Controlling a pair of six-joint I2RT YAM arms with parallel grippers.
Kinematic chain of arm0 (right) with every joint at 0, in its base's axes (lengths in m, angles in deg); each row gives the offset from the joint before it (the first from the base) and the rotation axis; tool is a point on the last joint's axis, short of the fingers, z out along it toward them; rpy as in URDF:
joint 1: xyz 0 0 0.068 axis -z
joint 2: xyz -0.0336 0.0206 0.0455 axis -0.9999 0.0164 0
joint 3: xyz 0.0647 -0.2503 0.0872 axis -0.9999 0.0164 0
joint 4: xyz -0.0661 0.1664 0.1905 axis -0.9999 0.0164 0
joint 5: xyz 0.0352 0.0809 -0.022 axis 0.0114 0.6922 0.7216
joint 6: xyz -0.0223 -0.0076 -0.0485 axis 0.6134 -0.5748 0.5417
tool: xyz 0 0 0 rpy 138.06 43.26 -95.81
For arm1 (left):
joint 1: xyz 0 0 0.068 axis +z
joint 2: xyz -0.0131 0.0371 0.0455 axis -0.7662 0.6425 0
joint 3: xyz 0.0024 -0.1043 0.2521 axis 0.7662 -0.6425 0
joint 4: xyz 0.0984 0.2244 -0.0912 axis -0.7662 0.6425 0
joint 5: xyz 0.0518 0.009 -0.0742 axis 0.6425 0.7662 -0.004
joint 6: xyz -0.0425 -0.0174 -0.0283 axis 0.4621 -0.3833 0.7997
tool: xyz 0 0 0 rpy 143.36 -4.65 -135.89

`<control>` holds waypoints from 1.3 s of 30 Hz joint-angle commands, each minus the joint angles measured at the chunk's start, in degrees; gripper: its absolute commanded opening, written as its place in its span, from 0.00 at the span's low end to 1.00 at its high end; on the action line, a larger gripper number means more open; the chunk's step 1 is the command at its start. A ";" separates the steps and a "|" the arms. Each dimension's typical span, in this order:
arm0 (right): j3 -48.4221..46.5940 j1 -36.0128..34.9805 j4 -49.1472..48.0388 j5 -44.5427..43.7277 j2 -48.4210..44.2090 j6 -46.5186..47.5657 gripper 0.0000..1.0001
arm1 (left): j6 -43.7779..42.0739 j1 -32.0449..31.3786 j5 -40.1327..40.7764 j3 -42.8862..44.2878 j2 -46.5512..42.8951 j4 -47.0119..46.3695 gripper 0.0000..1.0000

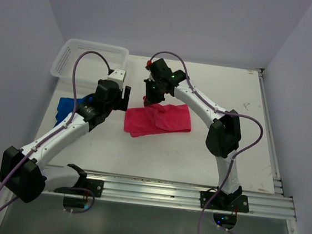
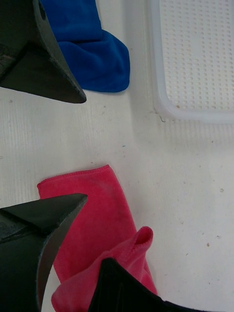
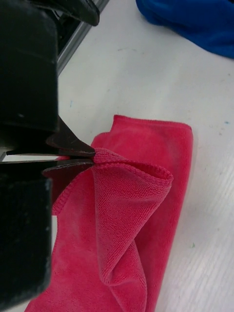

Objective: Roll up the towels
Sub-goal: Fold the towel

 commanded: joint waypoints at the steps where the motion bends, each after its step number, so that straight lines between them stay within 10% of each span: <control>1: -4.20 -1.16 -3.04 3.96 0.87 -3.53 0.00 | -0.77 -0.09 0.93 -0.28 -1.52 -2.00 0.78; 32: -4.02 -5.38 -14.20 10.02 11.94 -10.03 0.00 | -0.50 -0.09 -0.39 -0.28 -1.96 -2.09 0.78; 39: -5.08 -6.18 -17.80 13.27 14.41 -12.06 0.32 | -0.50 -0.18 -0.30 -0.37 -2.49 -2.27 0.78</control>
